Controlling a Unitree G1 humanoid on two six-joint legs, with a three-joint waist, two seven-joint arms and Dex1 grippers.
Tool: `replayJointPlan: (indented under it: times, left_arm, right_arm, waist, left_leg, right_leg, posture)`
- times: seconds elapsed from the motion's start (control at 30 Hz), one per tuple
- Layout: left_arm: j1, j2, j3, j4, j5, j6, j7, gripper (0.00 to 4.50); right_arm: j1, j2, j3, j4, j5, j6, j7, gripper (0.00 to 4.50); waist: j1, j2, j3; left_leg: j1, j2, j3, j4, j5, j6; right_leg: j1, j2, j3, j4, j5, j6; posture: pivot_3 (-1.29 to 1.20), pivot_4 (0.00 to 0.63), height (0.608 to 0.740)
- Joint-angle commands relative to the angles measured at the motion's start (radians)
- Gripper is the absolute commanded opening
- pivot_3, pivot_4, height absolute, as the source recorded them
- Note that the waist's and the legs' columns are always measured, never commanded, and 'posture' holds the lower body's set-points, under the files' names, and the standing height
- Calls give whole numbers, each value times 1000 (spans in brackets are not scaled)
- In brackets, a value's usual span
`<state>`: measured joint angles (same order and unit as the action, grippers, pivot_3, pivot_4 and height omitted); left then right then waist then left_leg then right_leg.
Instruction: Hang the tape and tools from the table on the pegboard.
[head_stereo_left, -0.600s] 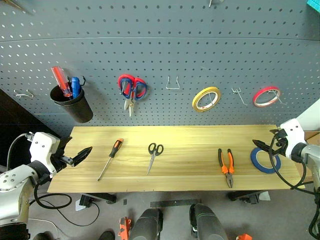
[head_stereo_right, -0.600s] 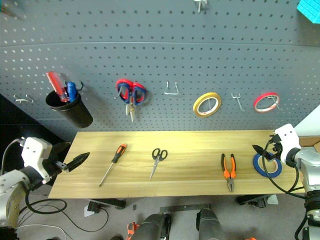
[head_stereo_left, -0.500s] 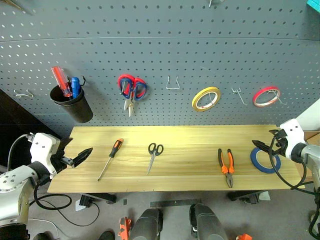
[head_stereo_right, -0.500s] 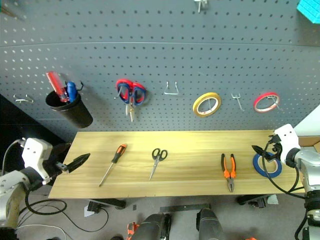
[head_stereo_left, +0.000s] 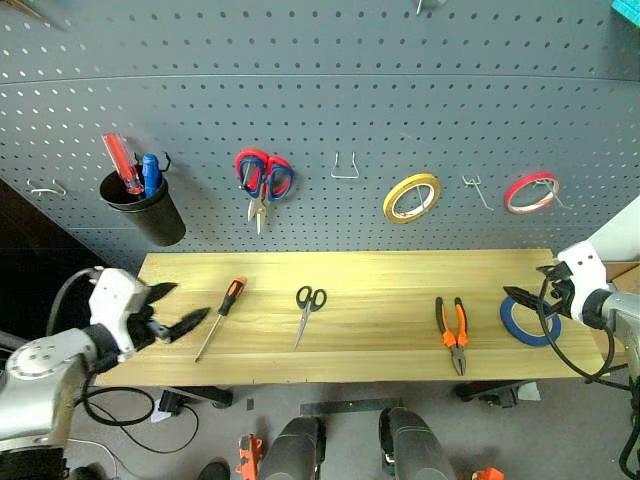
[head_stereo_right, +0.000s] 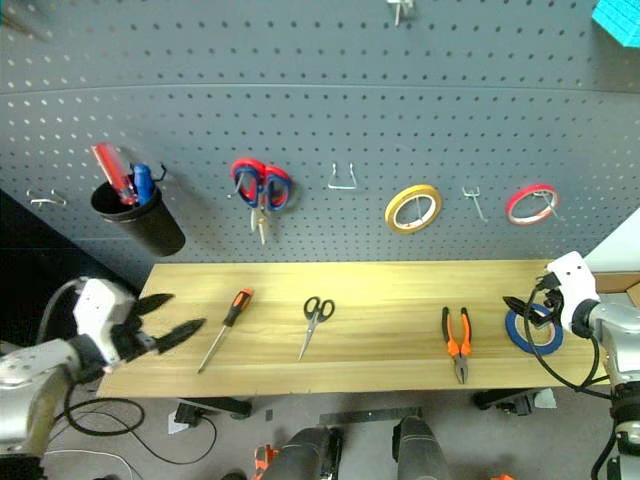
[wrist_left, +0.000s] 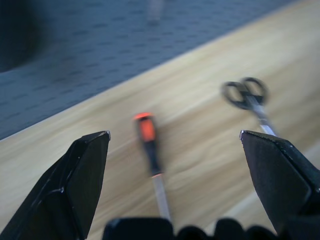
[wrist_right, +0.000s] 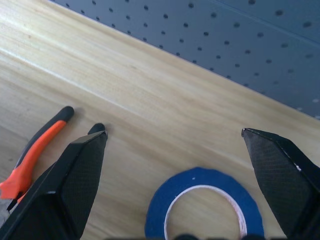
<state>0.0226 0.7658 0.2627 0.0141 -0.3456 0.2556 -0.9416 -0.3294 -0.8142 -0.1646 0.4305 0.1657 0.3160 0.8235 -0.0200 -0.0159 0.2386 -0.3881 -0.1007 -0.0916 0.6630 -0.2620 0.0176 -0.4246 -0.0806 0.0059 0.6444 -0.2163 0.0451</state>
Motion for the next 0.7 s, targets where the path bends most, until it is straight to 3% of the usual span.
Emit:
replayJointPlan:
  times: [0.03,0.13,0.23,0.47,0.7]
  left_arm:
    - [-21,-12,-78,-54,40,-26,-6,4472]
    - [-87,-17,-193,-66,154,-90,20,4472]
    - [-188,-117,-281,-90,137,-49,40,4472]
    - [-290,-293,-512,-7,257,-97,68,4472]
    - [-359,-454,-620,112,342,-148,142,4472]
  right_arm:
    - [-2,-37,22,-33,-40,20,-10,4500]
    - [1,-36,42,-24,-58,37,-11,4500]
    - [1,-27,82,-15,-93,72,-20,4500]
    - [-69,14,159,72,-153,133,-73,4500]
    - [-124,61,156,182,-157,98,-121,4500]
  waist:
    - [-6,0,0]
    - [-10,0,0]
    - [-8,0,0]
    - [-17,0,0]
    - [-17,-2,1]
  left_leg:
    - [0,0,0,0,0,0]
    - [0,1,0,-1,0,0]
    - [1,0,-1,0,0,0]
    - [4,1,5,-1,-1,2]
    - [5,2,8,0,-1,2]
  right_leg:
    - [0,0,0,0,0,0]
    - [0,0,-1,0,0,0]
    - [1,0,-1,0,0,0]
    - [1,1,4,1,1,1]
    - [2,3,7,0,1,1]
  posture:
    - [-77,214,740]
    - [-85,219,740]
    - [-84,221,740]
    - [-92,231,740]
    - [-106,250,740]
